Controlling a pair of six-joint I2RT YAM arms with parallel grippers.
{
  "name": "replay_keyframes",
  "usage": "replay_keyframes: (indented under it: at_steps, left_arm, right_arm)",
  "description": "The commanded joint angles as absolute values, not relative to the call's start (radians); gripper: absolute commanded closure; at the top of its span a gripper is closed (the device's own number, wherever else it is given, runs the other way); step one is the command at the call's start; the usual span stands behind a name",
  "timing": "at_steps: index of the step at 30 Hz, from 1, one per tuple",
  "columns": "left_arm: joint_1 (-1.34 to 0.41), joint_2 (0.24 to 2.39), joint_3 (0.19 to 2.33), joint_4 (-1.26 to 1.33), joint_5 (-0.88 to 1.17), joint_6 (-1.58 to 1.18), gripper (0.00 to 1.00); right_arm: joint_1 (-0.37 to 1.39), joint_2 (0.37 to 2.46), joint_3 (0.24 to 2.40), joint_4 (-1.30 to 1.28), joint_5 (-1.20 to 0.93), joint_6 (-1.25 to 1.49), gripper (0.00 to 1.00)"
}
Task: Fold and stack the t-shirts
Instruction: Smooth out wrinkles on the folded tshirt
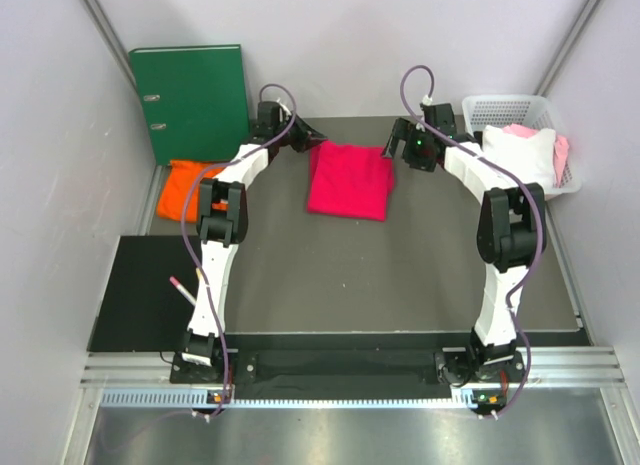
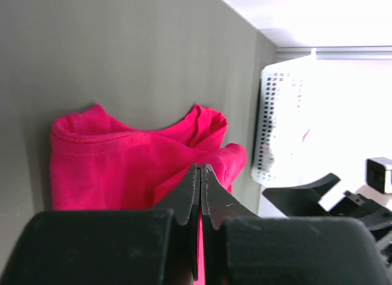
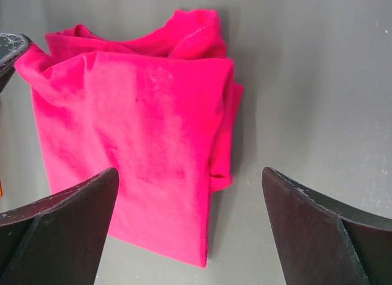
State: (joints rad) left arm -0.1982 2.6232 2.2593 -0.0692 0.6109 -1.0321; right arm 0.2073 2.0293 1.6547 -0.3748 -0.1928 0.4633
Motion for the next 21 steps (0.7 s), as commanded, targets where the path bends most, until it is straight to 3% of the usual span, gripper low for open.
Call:
replay_keyframes:
  at_steps: [1, 21]
  left_arm:
    - [-0.169, 2.585, 2.272, 0.055, 0.617, -1.081, 1.0]
    - [-0.117, 2.556, 2.197, 0.003, 0.563, -1.036, 1.0]
  right_arm:
    - [0.209, 2.059, 1.707, -0.373, -0.212, 0.445, 0.0]
    - [0.21, 2.086, 1.713, -0.367, -0.23, 0.456, 0.0]
